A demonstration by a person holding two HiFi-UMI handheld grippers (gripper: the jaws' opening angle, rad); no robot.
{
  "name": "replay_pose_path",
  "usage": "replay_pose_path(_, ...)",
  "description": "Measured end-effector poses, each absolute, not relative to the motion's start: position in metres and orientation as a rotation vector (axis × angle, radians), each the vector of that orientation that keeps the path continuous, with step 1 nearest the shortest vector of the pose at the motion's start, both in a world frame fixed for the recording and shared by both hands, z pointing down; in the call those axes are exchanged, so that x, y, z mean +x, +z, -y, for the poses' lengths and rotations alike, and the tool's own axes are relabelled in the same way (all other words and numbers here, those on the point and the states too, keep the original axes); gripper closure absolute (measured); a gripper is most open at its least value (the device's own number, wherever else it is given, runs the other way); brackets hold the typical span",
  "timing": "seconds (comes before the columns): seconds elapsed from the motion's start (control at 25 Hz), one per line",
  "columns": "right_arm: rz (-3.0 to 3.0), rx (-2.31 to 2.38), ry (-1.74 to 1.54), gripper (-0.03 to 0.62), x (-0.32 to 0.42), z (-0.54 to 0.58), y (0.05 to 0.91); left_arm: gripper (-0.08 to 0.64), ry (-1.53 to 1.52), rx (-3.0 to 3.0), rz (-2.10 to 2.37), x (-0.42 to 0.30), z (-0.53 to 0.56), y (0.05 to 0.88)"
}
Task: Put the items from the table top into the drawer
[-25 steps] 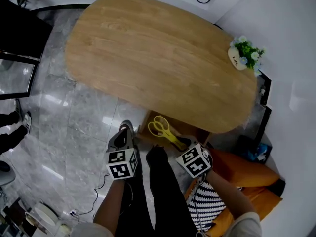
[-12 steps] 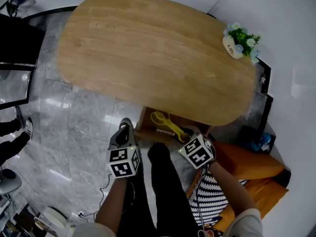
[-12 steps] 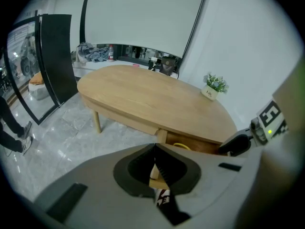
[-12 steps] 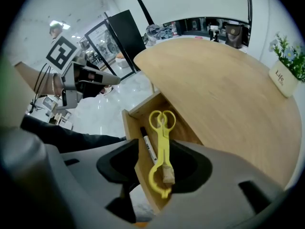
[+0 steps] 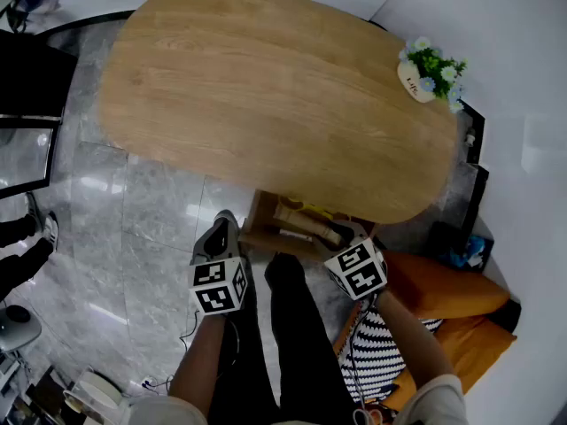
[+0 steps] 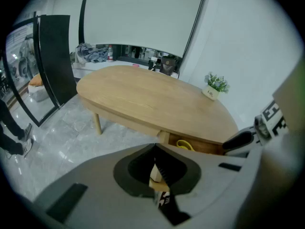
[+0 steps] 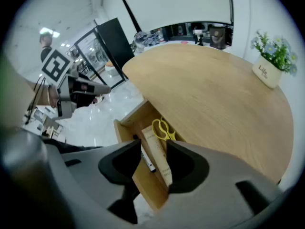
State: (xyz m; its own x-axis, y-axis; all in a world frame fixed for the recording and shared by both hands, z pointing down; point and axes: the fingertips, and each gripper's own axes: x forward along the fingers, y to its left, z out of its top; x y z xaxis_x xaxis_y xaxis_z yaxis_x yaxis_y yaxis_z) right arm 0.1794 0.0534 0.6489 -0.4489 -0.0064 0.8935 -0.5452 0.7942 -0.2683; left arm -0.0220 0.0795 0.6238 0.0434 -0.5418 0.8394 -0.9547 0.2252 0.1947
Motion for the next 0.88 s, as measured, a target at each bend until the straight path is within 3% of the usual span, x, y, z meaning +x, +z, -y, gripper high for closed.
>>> replay_pose_path(0.4, 1.983, 0.912, 1.005, 0.483, 0.204, -0.032, 0.543, 0.552, 0.609, 1.548, 1.621, -0.021, -0.061, 0.505)
replay_pose_path(0.64, 2.004, 1.288, 0.976, 0.588, 0.257, 0.007, 0.434, 0.552, 0.569, 1.693, 1.652, -0.003, -0.028, 0.405)
replay_pose_path(0.88, 2.028, 1.609, 0.905, 0.597, 0.316, 0.011, 0.320, 0.552, 0.494, 1.834, 1.692, 0.015, -0.020, 0.304)
